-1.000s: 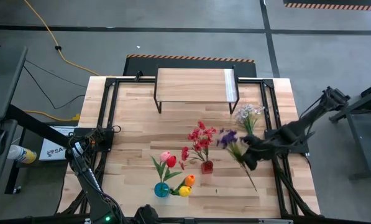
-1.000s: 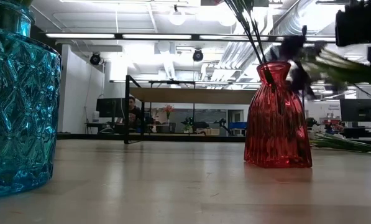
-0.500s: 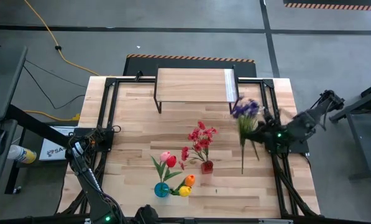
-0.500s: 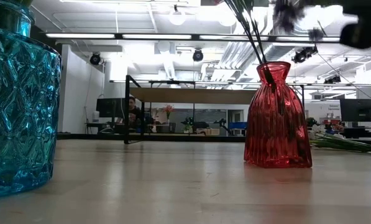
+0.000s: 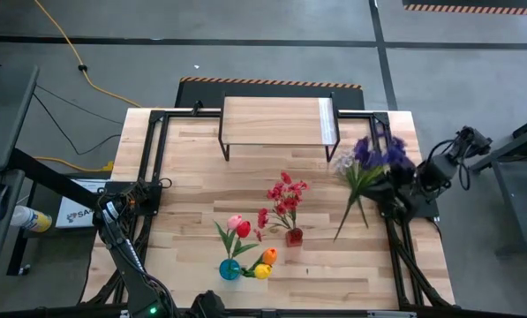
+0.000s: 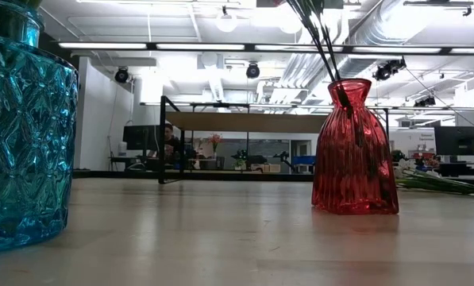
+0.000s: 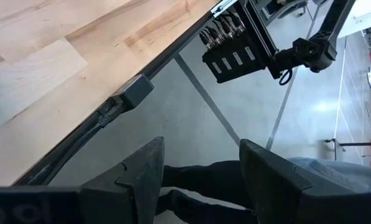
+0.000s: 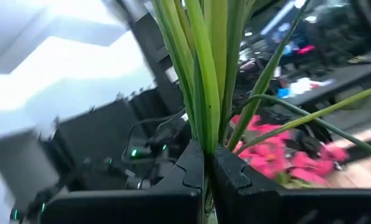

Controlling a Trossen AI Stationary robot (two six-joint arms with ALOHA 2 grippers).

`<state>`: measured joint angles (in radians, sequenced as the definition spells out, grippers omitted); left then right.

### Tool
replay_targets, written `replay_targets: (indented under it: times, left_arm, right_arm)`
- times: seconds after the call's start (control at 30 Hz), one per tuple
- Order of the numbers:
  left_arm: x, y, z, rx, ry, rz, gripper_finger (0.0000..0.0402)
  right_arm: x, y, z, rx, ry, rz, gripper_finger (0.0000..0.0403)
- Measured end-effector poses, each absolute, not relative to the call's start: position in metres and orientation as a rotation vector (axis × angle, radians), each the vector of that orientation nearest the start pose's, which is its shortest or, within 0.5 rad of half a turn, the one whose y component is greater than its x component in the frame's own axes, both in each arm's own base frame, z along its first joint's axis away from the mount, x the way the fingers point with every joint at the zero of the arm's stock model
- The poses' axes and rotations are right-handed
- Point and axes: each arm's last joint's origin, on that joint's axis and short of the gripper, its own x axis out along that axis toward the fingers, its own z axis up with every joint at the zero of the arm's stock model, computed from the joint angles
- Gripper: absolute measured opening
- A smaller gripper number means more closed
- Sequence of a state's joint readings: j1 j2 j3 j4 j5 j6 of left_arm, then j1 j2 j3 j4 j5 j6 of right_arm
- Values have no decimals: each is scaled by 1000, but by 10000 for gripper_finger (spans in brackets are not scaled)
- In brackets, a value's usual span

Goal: Pick and place flowers into a vace then onto a shelf
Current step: Put the purple flowers into the red transparent vase

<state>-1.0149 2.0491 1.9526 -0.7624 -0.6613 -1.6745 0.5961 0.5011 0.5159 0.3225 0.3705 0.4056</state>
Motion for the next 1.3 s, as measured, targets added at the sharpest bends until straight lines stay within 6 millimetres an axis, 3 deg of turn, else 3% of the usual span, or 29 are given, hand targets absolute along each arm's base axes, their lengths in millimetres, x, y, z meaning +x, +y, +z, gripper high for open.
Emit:
replay_targets:
  times: [0.3, 0.73, 1.03, 1.3]
  left_arm:
    - [253, -373, 305, -974, 649, 216, 239]
    - [252, -374, 305, -1022, 698, 207, 239]
    - [252, -375, 305, -1068, 719, 213, 239]
    - [253, -376, 306, -1087, 712, 203, 239]
  right_arm:
    - [137, 85, 319, 334, -269, 394, 1]
    - [175, 104, 286, 103, -130, 171, 1]
    - [199, 110, 265, 60, -75, 98, 1]
    - [205, 111, 255, 18, -31, 19, 0]
